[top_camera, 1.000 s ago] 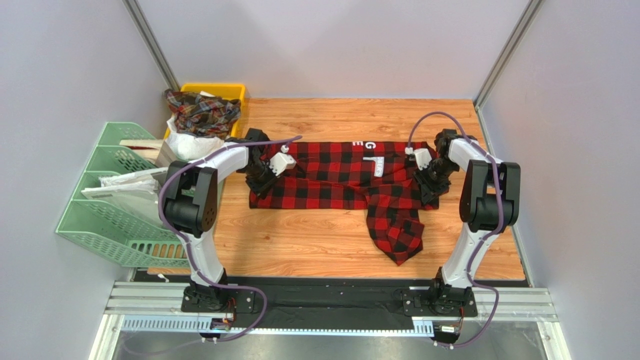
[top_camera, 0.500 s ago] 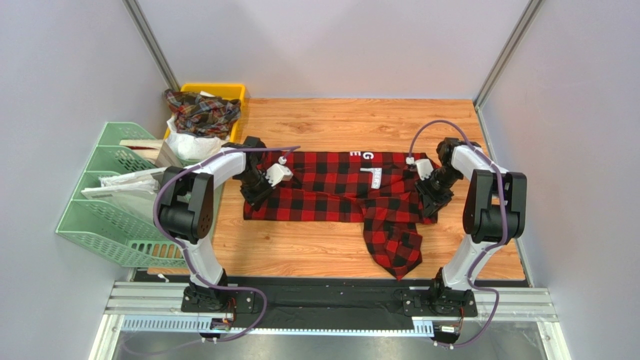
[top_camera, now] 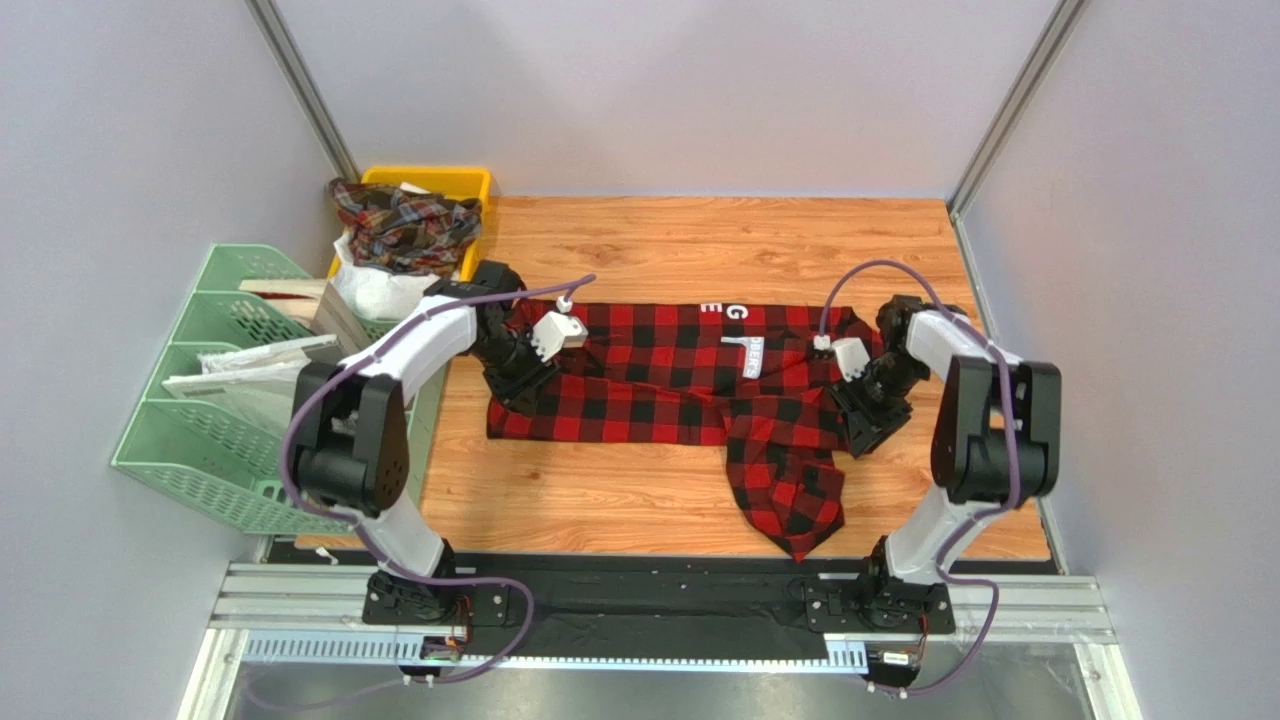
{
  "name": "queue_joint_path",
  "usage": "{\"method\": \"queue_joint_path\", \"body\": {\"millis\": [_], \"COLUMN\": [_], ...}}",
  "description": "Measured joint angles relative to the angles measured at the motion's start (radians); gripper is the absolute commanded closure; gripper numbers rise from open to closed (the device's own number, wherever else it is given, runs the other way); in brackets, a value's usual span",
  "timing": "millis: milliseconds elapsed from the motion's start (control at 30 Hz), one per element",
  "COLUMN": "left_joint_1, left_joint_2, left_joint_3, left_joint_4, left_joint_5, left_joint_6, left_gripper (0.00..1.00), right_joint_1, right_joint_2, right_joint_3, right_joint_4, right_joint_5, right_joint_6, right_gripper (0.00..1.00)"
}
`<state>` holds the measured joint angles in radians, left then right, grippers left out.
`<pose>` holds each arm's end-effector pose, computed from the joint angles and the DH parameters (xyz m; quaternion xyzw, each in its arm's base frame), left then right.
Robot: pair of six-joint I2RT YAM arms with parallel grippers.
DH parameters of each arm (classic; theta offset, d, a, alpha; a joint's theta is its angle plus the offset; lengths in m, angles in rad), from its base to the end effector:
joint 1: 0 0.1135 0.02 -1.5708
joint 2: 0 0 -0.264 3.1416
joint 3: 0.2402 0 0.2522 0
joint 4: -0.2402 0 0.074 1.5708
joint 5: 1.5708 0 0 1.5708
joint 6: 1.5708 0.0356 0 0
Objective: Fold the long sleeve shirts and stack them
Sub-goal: Fold the shirt
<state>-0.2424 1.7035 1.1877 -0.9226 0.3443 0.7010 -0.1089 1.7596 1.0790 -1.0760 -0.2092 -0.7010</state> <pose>0.2998 -0.0865 0.2000 0.4568 0.8706 -0.1516 0.1023 0.2767 -0.0228 0.1583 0.2796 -0.9500 -0.1319 0.0438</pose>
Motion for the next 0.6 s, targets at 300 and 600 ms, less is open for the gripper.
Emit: {"method": "queue_joint_path", "body": {"millis": [300,600], "left_joint_1": [0.0,0.0], "left_joint_2": [-0.276,-0.346], "left_joint_3": [-0.041,-0.063], "left_joint_4": [-0.01,-0.017], "left_joint_5": [0.234,0.331], "left_joint_6": [0.018,0.006], "left_gripper": [0.36,0.35], "right_joint_1": [0.065,0.317], "right_joint_2": [-0.468,-0.399], "right_joint_3": [-0.125,-0.28], "right_joint_4": [-0.007,0.05], "right_joint_5": [-0.121,-0.051], "right_joint_6": [-0.158,-0.129], "right_gripper": [0.41,0.4]}}
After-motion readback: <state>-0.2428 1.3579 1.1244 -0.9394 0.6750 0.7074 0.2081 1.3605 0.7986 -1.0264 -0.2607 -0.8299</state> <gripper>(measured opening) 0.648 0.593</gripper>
